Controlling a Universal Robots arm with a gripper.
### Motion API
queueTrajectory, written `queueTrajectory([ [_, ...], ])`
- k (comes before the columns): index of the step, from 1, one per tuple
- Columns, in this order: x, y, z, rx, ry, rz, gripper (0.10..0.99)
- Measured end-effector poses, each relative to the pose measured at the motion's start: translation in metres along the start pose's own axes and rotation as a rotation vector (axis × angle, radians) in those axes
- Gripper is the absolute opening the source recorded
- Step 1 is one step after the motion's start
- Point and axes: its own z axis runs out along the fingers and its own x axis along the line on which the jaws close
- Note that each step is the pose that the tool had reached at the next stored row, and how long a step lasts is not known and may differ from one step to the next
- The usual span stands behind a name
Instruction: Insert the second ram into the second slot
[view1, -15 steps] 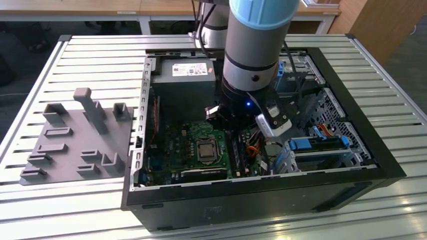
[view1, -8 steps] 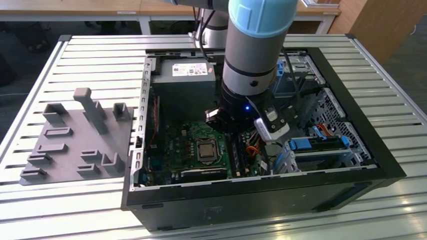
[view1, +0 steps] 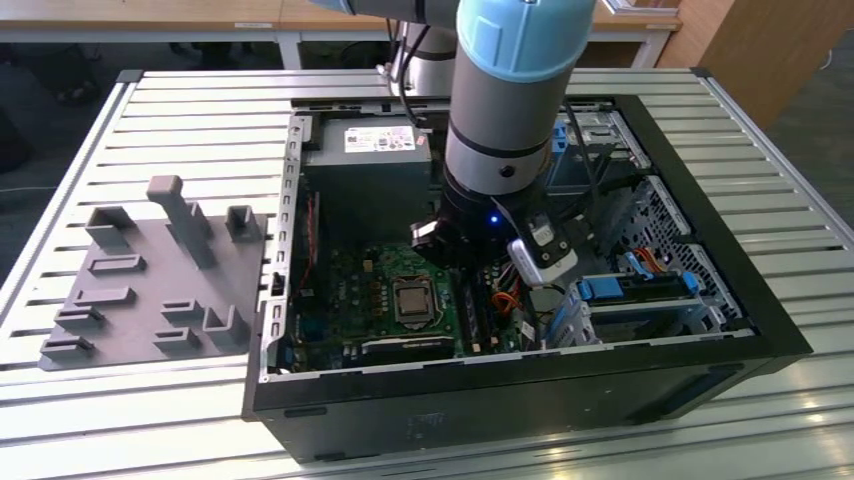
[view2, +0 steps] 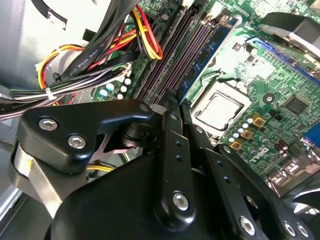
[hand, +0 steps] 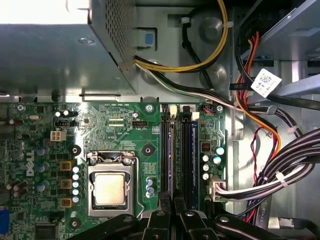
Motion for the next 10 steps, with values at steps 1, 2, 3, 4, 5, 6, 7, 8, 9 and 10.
queueTrajectory([
  [1,-0.0003,0.0,0.0004,0.0,0.0,0.0,0.137],
  [2,-0.0004,0.0,0.0006,0.0,0.0,0.001,0.137],
  [3,-0.0006,0.0001,0.0008,0.0,0.0,0.001,0.137],
  [4,-0.0008,0.0003,0.0011,0.0,-0.0001,0.001,0.137],
  [5,-0.0009,0.0005,0.0014,0.0,-0.0001,0.001,0.137],
  [6,-0.0009,0.0006,0.0017,0.0,0.0,0.001,0.137],
  [7,-0.001,0.0007,0.002,0.0,-0.0001,0.001,0.137],
  [8,-0.0012,0.0007,0.0025,0.0,-0.0001,0.001,0.137],
  [9,-0.0014,0.0009,0.0028,0.0,-0.0001,0.002,0.137],
  [10,-0.0015,0.001,0.0029,0.0,-0.0002,0.004,0.137],
])
